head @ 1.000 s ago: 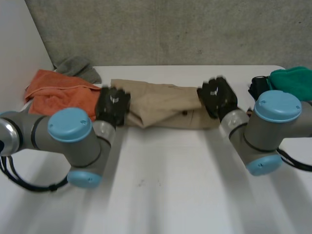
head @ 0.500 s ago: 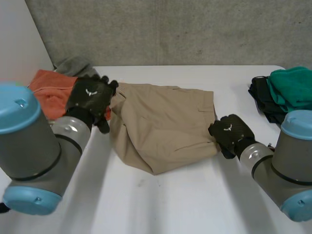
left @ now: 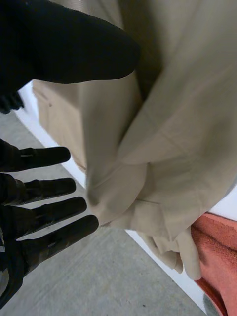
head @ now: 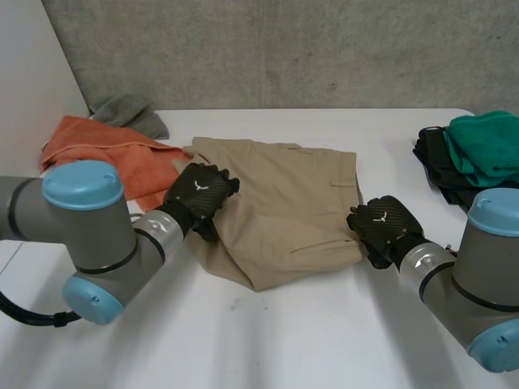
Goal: Fold the laundry.
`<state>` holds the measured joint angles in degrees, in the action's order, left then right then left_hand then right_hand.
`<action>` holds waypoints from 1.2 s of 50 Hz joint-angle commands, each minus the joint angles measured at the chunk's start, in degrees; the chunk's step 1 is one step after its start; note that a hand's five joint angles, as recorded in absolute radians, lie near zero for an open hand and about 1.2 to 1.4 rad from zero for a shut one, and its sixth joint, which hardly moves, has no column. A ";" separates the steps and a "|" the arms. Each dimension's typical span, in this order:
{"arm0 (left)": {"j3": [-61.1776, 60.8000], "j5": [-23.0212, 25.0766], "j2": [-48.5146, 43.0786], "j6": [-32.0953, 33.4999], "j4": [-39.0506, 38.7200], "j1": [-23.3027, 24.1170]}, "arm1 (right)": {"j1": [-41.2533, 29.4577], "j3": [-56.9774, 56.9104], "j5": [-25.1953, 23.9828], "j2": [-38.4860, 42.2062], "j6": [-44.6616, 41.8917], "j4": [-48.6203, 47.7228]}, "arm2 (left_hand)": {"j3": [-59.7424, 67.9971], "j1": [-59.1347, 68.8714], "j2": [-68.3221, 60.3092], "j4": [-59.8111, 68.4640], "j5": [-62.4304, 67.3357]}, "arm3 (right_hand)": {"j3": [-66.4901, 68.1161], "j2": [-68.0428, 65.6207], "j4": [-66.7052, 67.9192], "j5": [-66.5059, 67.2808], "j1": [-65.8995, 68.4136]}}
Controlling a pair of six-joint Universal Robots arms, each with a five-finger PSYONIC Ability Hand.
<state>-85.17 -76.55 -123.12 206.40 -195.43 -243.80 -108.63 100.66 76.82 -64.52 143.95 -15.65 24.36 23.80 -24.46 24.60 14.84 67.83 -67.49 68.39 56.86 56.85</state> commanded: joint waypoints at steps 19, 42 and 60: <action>-6.76 -3.52 17.55 4.36 4.88 1.84 | 2.98 -1.16 0.88 -1.49 -0.16 0.89 | 55.64 56.20 -55.54 55.40 55.16 | 12.17 -12.51 11.61 13.14 23.15; 0.53 -6.68 7.71 4.18 5.68 4.30 | 3.07 -0.46 0.70 -0.78 -0.16 0.80 | -8.08 -7.53 8.19 -8.32 -8.56 | 12.17 -12.51 11.61 13.14 23.15; -20.73 -12.48 29.42 -0.47 6.29 6.23 | 3.07 -0.46 0.70 -0.43 -0.16 0.36 | 29.74 30.29 -29.64 29.50 29.26 | 12.17 -12.51 11.61 13.14 23.15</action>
<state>-98.77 -88.83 -99.21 209.71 -189.60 -238.85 -105.58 100.20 77.46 -65.15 143.79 -15.21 38.47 40.17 -38.60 38.32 28.21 67.83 -67.49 68.39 56.85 56.85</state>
